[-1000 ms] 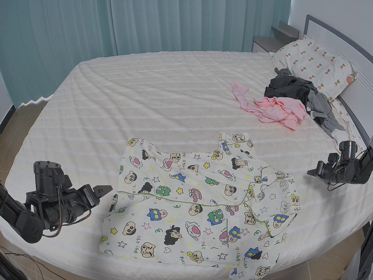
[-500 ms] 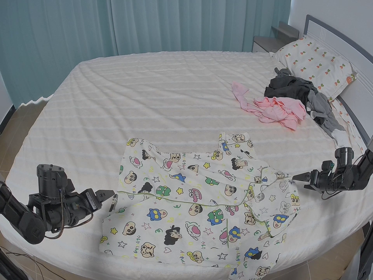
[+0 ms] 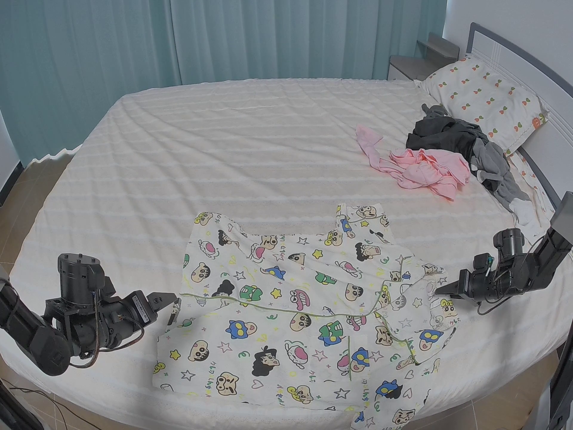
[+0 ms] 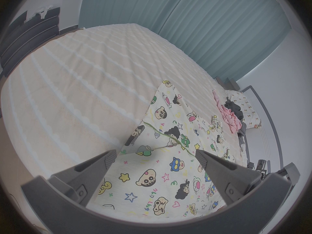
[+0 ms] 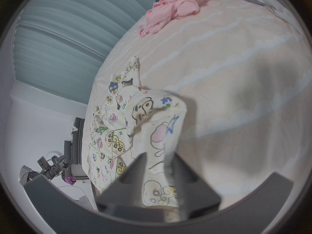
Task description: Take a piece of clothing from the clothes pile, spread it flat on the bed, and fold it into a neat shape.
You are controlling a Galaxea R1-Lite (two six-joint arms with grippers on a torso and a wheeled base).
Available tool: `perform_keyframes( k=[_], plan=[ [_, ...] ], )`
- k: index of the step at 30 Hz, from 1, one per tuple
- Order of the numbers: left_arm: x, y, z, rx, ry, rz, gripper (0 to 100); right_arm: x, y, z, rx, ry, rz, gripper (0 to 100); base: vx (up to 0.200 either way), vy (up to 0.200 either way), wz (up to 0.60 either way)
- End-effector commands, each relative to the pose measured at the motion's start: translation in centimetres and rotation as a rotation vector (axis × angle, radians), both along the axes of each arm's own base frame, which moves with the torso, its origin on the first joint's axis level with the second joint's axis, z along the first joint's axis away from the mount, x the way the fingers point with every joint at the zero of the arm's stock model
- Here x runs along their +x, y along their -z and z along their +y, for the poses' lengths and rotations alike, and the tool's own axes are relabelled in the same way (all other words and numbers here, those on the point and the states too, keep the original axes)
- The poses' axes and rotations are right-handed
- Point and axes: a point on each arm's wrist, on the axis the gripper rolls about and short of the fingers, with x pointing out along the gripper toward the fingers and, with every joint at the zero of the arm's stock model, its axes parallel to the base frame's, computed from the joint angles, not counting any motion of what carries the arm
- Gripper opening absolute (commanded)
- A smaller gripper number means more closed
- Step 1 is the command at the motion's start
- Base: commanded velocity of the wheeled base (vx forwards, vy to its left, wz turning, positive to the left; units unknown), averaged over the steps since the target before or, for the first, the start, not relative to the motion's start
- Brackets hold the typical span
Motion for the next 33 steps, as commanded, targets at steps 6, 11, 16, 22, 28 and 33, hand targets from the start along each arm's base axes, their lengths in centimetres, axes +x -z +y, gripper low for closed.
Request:
perform_keyframes(
  k=[6,11,16,22,28,33],
  plan=[
    [0.2,0.0,0.0,0.007,-0.005,-0.004,100,1.5,-1.2,-1.4,-0.07,0.08,-0.041,0,0.0,0.0,0.0],
    [0.4,-0.1,0.0,0.017,-0.008,-0.016,100,1.6,-2.5,-4.2,-0.139,0.198,-0.08,0,0.0,0.0,0.0],
    [0.8,-0.4,-0.1,0.018,-0.013,-0.028,100,1.4,-3.1,-5.3,-0.146,0.23,-0.096,0,0.0,0.0,0.0],
    [1.3,-0.7,-0.2,0.015,-0.013,-0.043,100,1.2,-2.8,-5.1,-0.159,0.21,-0.094,0,0.0,0.0,0.0],
    [2.7,0.1,-0.7,0.01,0.001,-0.017,100,0.9,-3.1,-4.9,-0.166,0.185,-0.108,100,0.0,0.0,0.0],
    [3.5,2.4,-1.2,0.019,0.031,0.106,100,-1.3,-5.1,-4.4,-0.121,0.155,-0.136,100,0.0,0.0,0.0]
  ],
)
